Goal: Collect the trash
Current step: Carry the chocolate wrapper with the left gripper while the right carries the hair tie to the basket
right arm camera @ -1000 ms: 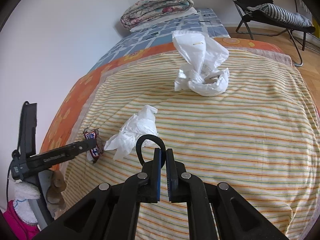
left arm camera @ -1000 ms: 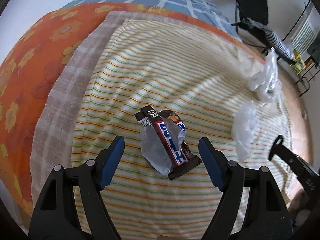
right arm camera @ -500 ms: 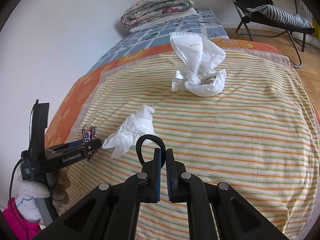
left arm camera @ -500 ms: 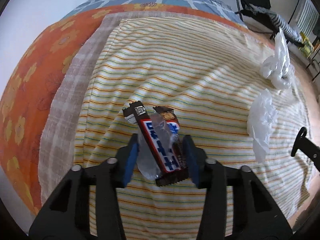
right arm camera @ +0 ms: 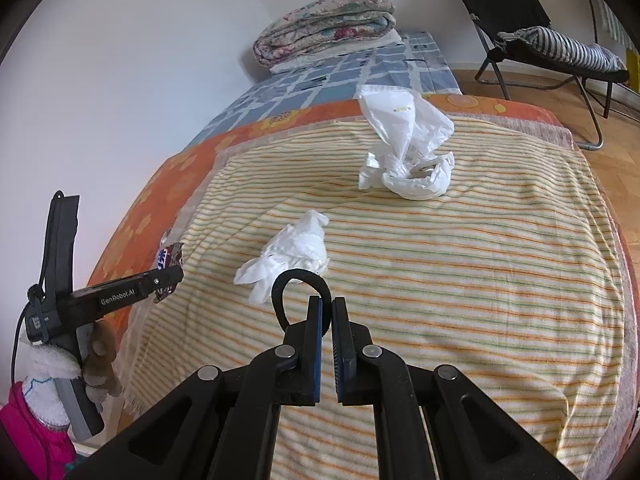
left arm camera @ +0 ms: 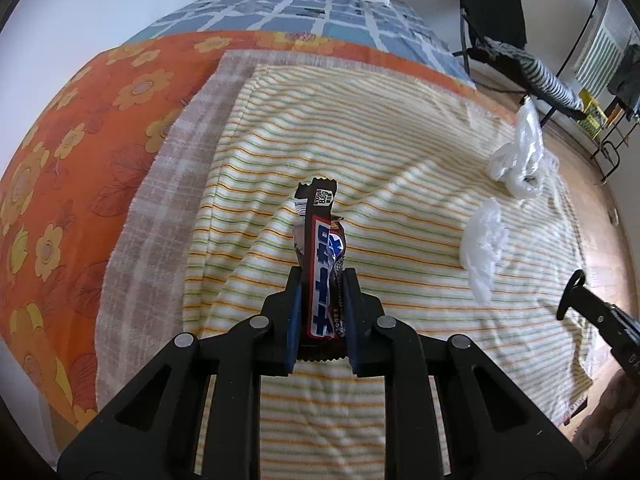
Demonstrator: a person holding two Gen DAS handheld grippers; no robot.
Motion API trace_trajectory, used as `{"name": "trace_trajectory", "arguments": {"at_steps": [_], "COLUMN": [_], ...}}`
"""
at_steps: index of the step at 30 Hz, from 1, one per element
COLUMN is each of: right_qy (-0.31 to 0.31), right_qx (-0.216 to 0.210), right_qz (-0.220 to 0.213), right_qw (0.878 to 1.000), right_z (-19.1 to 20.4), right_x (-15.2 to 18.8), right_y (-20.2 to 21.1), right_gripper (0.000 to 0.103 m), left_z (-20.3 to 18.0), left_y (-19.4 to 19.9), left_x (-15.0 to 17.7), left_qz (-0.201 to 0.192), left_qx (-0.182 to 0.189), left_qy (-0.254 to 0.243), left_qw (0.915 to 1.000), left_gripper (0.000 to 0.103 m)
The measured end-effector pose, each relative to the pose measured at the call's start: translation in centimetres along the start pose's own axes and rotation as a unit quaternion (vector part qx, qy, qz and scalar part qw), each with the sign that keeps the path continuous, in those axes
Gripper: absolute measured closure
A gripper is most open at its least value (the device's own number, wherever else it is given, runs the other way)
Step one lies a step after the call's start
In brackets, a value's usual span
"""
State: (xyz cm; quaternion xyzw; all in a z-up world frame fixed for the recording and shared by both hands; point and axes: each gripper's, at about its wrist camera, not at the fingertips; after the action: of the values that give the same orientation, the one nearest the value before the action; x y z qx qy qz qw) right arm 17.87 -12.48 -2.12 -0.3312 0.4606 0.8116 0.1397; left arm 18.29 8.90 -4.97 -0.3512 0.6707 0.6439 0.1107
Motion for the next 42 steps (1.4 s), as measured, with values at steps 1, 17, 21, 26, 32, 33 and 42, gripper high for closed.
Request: {"name": "trace_trajectory", "arguments": {"at_steps": [1, 17, 21, 26, 32, 33, 42], "right_qy": [0.001, 0.038, 0.049, 0.050, 0.049, 0.048, 0.035], "right_qx": [-0.002, -0.026, -0.030, -0.036, -0.036, -0.036, -0.028], "right_qz": [-0.001, -0.013, -0.013, -0.010, 0.005, 0.007, 0.037], "right_qw": [1.000, 0.999, 0.998, 0.998, 0.998, 0.998, 0.998], "right_z": [0.2, 4.5, 5.4, 6.1, 6.4, 6.4, 5.3], "right_x": [0.1, 3.9, 5.5, 7.7, 11.0, 11.5, 16.4], "right_y": [0.3, 5.3, 6.6, 8.0, 9.1, 9.3, 10.1], "right_gripper": [0.101, 0.101, 0.101, 0.101, 0.101, 0.101, 0.101], "left_z": [0.0, -1.8, -2.4, -2.9, -3.3, -3.3, -3.2], "left_y": [0.4, 9.0, 10.5, 12.0, 13.1, 13.2, 12.8], "left_x": [0.1, 4.6, 6.8, 10.0, 13.7, 14.4, 20.3], "left_qz": [-0.002, -0.034, -0.033, -0.030, -0.023, -0.020, 0.021], "left_qx": [0.004, 0.059, 0.070, 0.085, 0.093, 0.093, 0.101], "left_qy": [0.001, -0.033, -0.041, -0.045, -0.053, -0.055, -0.065], "left_qw": [1.0000, 0.9972, 0.9961, 0.9949, 0.9940, 0.9939, 0.9925], "left_gripper": [0.086, 0.086, 0.086, 0.086, 0.086, 0.086, 0.086]}}
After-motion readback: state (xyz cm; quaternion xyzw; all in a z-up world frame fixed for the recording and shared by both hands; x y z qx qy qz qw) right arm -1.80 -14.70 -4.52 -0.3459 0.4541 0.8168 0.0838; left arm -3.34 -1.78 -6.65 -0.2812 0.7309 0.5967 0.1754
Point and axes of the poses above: each gripper's, at about its wrist camera, not at the fingertips, and y roughly against the way its jaws point, z to its left, x to its underside, and after that the axes turned 7 degrees about -z, right-handed
